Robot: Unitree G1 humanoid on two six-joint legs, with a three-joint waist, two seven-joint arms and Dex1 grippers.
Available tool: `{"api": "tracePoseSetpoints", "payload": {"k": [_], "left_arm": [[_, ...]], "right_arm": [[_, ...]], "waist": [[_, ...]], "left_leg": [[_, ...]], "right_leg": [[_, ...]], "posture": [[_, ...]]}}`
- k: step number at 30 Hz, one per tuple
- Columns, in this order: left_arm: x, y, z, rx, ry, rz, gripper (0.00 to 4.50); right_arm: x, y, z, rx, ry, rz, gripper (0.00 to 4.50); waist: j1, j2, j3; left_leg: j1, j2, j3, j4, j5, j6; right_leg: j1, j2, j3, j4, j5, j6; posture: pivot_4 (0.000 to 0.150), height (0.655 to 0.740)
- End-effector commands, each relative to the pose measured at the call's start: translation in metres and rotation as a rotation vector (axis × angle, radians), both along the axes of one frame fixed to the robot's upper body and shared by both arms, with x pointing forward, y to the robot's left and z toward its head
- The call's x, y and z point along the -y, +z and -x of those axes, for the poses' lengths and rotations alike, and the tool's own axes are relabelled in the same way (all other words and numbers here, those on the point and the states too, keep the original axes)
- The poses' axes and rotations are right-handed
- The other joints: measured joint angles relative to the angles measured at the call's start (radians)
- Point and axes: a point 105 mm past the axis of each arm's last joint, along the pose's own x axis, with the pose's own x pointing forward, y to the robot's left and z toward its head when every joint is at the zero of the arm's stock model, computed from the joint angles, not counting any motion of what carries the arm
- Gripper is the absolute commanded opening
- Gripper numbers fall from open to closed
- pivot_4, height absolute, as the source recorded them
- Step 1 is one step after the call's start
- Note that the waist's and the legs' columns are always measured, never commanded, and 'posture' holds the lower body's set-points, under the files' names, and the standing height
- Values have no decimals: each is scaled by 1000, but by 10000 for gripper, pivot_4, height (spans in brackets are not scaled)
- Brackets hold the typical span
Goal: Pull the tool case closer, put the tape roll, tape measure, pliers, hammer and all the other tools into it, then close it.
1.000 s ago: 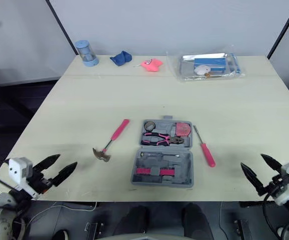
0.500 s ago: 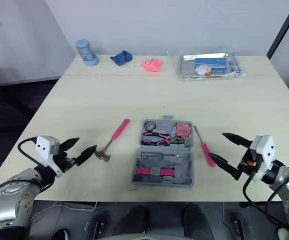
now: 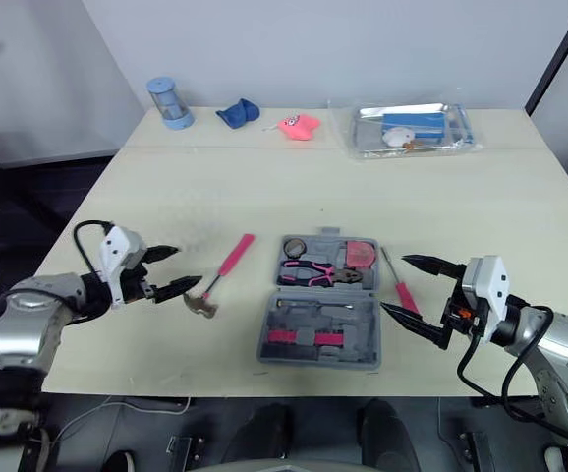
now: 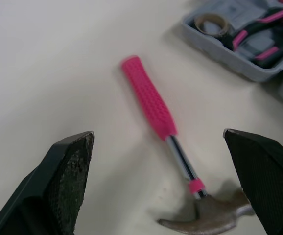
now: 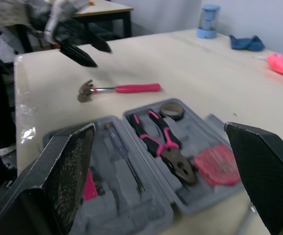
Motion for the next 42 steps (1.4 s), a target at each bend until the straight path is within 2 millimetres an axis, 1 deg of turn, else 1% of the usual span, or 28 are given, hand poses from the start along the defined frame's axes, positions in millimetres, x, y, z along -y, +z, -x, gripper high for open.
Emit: {"api": "tracePoseSetpoints", "payload": {"k": [1,4,6,8,10,14,17,21,22,24,26,27,28,31,32,38,42], "left_arm": [[10,-1,-2,-1,6,26,45000],[22,-6,-1,-7,53,84,45000],[30,-14,3,-16,97,95,45000],[33,-18,6,-20,146,93,45000],[34,-22,9,-25,204,94,45000],[25,-30,9,-35,339,75,45000],[31,-44,17,-87,333,37,45000],[32,-50,19,-106,355,36,45000],[32,-50,19,-107,357,32,42569],[32,-51,18,-106,362,34,36173],[32,-51,17,-106,366,42,26851],[33,-52,17,-110,363,47,21399],[34,-52,17,-113,361,50,18013],[35,-53,16,-120,346,39,3980],[35,-53,15,-121,342,36,450],[37,-52,16,-122,345,37,450],[34,-46,22,-105,391,42,450]], "right_arm": [[-4,9,4,57,12,1,44404],[-7,10,7,61,16,-1,44404],[-9,10,10,62,28,1,44404],[-11,11,11,63,33,1,44404],[-12,13,11,67,39,3,44404],[-14,16,10,76,51,7,44404],[-17,19,10,80,75,4,44404],[-20,19,11,81,108,23,44404],[-21,19,12,89,118,33,44798],[-21,20,12,102,133,48,45000],[-20,21,11,109,152,73,45000],[-20,20,11,111,161,91,45000],[-19,19,11,112,166,102,45000],[-19,20,9,115,168,109,45000],[-19,20,9,118,168,110,45000],[-20,22,8,124,167,108,45000],[-22,23,9,125,170,104,45000]], "waist": [[-2,0,0],[-3,0,0],[-3,0,0],[-2,0,0],[-1,0,0],[1,0,0],[-2,0,0],[1,0,0],[1,0,0],[1,0,0],[1,0,0],[1,0,0],[2,0,0],[3,0,0],[3,0,0],[3,0,0],[0,0,0]], "left_leg": [[0,0,0,0,0,0],[0,0,-1,0,0,0],[0,0,-1,0,0,0],[0,0,-1,0,0,0],[0,0,-1,1,0,0],[0,0,-2,1,0,0],[0,0,-1,1,0,0],[0,0,-1,1,0,0],[0,0,-1,1,0,0],[0,0,-1,1,0,0],[0,0,-1,1,0,0],[0,0,-1,1,0,0],[0,0,-1,1,0,0],[0,0,-1,1,0,0],[0,0,-1,1,0,0],[1,0,-2,1,0,0],[1,0,-2,1,0,0]], "right_leg": [[0,0,0,0,0,0],[-1,0,0,1,0,0],[-1,0,0,1,0,0],[-1,0,0,1,0,0],[-1,0,0,1,0,0],[0,0,0,1,0,0],[0,0,0,1,0,0],[0,0,0,1,0,0],[0,0,0,1,0,0],[0,0,0,1,0,0],[0,0,0,1,0,0],[0,0,0,1,0,0],[0,0,0,1,0,0],[0,0,-1,1,0,0],[0,0,-1,1,0,0],[1,0,-1,1,0,0],[0,0,-1,1,0,0]], "posture": [[1500,7400],[1500,7400],[1500,7400],[1500,7400],[1500,7400],[1500,7400],[1500,7400],[1500,7400],[1500,7400],[1500,7400],[1500,7400],[1500,7400],[1500,7400],[1500,7400],[1500,7400],[1500,7400],[1500,7400]]}}
